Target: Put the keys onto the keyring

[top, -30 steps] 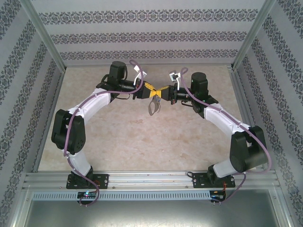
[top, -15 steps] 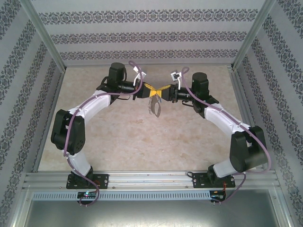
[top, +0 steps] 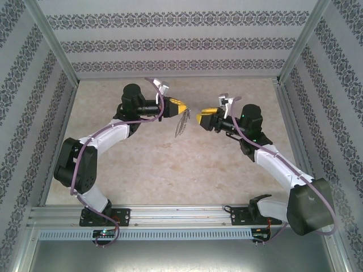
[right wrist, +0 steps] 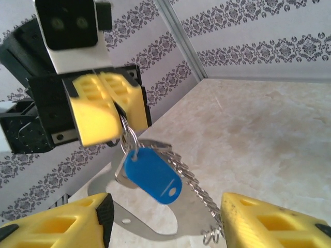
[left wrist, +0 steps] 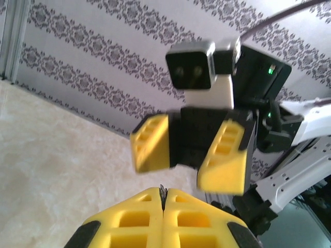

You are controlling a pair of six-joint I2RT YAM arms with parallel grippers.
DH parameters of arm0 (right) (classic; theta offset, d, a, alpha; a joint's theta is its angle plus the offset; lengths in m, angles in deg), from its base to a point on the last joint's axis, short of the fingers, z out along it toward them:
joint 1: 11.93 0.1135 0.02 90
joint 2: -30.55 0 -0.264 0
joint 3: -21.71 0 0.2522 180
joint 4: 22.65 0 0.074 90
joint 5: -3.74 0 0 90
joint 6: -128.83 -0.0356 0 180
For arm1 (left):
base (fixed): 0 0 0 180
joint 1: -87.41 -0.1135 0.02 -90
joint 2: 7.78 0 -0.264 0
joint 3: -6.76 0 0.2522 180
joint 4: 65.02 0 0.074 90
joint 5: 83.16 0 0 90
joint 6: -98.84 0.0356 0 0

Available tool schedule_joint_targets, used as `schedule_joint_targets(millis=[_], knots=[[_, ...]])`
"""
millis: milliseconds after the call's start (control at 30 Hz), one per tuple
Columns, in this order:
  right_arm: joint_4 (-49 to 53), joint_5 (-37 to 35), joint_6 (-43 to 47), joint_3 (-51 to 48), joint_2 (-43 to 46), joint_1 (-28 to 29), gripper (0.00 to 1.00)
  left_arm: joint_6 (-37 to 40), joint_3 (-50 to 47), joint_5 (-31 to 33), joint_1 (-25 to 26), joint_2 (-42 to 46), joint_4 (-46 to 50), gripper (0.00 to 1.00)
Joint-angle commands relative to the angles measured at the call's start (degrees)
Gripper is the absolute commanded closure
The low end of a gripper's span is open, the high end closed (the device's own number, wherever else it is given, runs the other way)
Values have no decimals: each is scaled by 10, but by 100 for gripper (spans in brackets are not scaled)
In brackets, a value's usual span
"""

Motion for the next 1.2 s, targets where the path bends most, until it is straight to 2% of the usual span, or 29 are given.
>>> schedule_joint_targets(millis=[0,200,367,933,1000,1067,1167], knots=[[-17,-61,17,-9,25,32,40,-58,-11,21,9,21,-93,100],[-5,-117,43,-4,35,71,40,-54,-11,26,13,28,-77,100],[-5,-132,50,8,19,80,40,-53,-10,26,15,33,-73,100],[-5,-122,57,49,-20,88,42,-43,-6,19,23,37,-54,100],[-3,-124,58,51,-23,90,46,-43,-6,20,22,37,-54,100],[-1,-124,60,52,-25,90,54,-44,-6,23,22,37,-55,100],[3,-123,63,49,-25,91,75,-48,-8,27,24,38,-58,100]])
